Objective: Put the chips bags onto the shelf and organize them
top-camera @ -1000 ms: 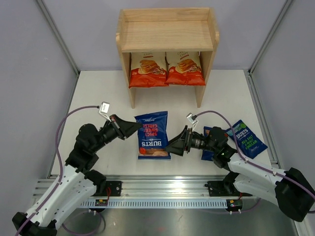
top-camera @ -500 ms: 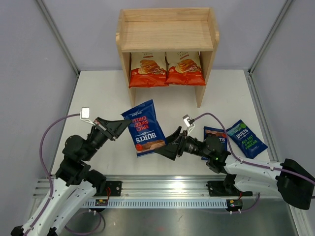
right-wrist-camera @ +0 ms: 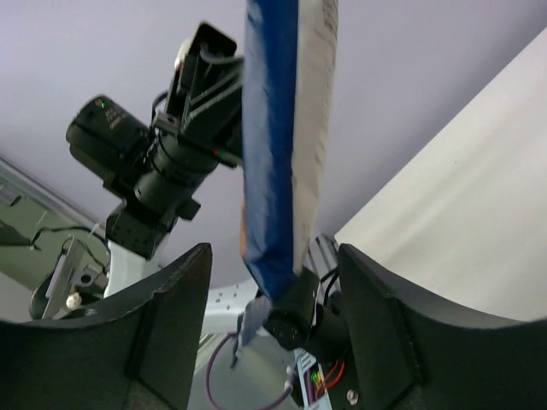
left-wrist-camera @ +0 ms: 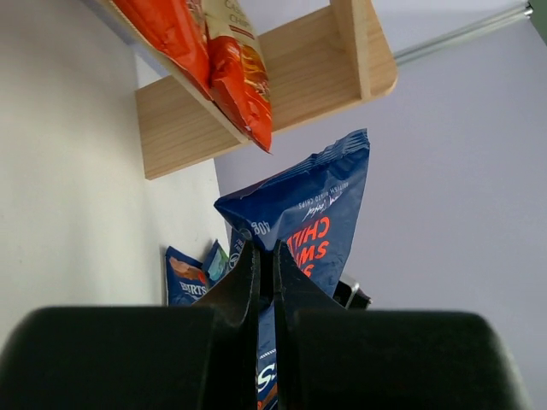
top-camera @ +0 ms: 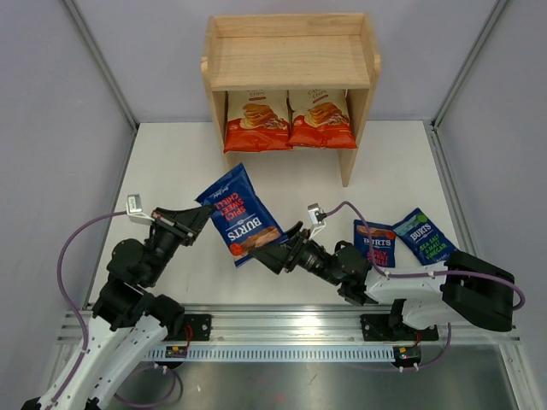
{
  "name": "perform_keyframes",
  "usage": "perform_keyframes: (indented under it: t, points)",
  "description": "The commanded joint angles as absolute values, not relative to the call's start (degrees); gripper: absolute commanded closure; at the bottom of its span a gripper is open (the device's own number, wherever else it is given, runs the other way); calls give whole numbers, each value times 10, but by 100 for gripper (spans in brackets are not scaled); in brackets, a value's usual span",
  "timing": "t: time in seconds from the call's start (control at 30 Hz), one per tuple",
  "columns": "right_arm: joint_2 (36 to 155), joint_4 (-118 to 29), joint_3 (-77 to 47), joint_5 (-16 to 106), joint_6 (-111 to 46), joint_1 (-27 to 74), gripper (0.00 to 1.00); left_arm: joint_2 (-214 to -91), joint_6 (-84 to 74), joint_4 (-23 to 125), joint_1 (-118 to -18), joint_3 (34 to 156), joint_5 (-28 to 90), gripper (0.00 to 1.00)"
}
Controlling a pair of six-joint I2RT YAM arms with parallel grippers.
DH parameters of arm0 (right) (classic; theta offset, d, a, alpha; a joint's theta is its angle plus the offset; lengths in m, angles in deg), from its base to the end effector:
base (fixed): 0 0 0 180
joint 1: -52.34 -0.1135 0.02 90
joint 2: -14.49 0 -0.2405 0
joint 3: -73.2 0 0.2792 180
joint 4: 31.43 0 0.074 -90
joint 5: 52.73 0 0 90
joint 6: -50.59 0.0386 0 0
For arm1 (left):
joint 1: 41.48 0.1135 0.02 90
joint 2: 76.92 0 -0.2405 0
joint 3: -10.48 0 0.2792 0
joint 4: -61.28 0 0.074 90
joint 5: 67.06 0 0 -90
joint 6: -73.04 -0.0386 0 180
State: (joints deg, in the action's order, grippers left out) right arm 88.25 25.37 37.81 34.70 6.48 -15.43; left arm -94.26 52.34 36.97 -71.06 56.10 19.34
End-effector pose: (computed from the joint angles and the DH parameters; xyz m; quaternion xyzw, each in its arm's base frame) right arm 0.1069 0.2571 0.2067 -0.0931 0.5774 0.6717 0.4547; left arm 0.1304 -0.0712 0.3252 -0.2532 0.6335 -0.5413 0.4915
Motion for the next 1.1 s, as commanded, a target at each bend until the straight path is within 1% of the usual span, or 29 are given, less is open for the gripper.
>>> perform_keyframes:
  t: [0.0, 0.1, 0.17, 0.2, 0.27, 0.33, 0.37, 0.4, 0.43, 0.5, 0.53, 0.57, 0.63, 0.67, 0.8, 0.87, 0.9, 1.0, 1.03, 1.07]
  points:
    - [901, 337, 346, 281, 35, -161, 34, -931, 542, 353, -714, 590, 155, 100]
    - [917, 353, 336, 265, 34, -162, 46, -927, 548, 336, -714, 592, 153, 100]
    - [923, 351, 327, 265, 31, -162, 56, -923, 548, 336, -714, 592, 151, 100]
    - [926, 350, 325, 266, 31, -161, 65, -922, 546, 336, -714, 594, 150, 100]
    - [926, 349, 324, 263, 31, -162, 72, -923, 541, 326, -714, 602, 147, 100]
    - [921, 346, 328, 247, 35, -162, 82, -931, 528, 311, -714, 613, 145, 100]
    - [918, 341, 328, 244, 36, -161, 84, -936, 518, 301, -714, 623, 142, 100]
    - [909, 336, 328, 243, 37, -162, 85, -939, 511, 290, -714, 638, 139, 80]
    - [903, 330, 327, 237, 40, -162, 86, -948, 501, 270, -714, 649, 129, 64]
    - [879, 292, 321, 228, 46, -161, 87, -952, 466, 239, -714, 678, 113, 49]
    - [868, 251, 313, 219, 48, -161, 88, -959, 442, 221, -714, 691, 90, 45]
    - [857, 222, 305, 212, 52, -160, 89, -962, 430, 201, -714, 703, 75, 43]
    - [815, 147, 272, 206, 70, -147, 89, -965, 399, 165, -714, 731, 48, 43]
    - [801, 90, 263, 203, 79, -140, 91, -969, 376, 152, -714, 740, 39, 43]
    - [731, -2, 220, 227, 127, -74, 93, -981, 303, 103, -714, 773, 18, 43]
    - [717, -50, 183, 250, 138, -32, 93, -986, 273, 76, -714, 789, 16, 44]
    - [709, -76, 165, 256, 144, -16, 89, -992, 261, 66, -714, 792, 20, 44]
    - [716, -177, 83, 266, 172, 44, 90, -1005, 220, 41, -714, 810, 38, 44]
    - [722, -200, 38, 281, 193, 60, 91, -1015, 210, 34, -714, 815, 47, 44]
    - [730, -232, 16, 291, 201, 96, 91, -1020, 194, 26, -714, 826, 51, 44]
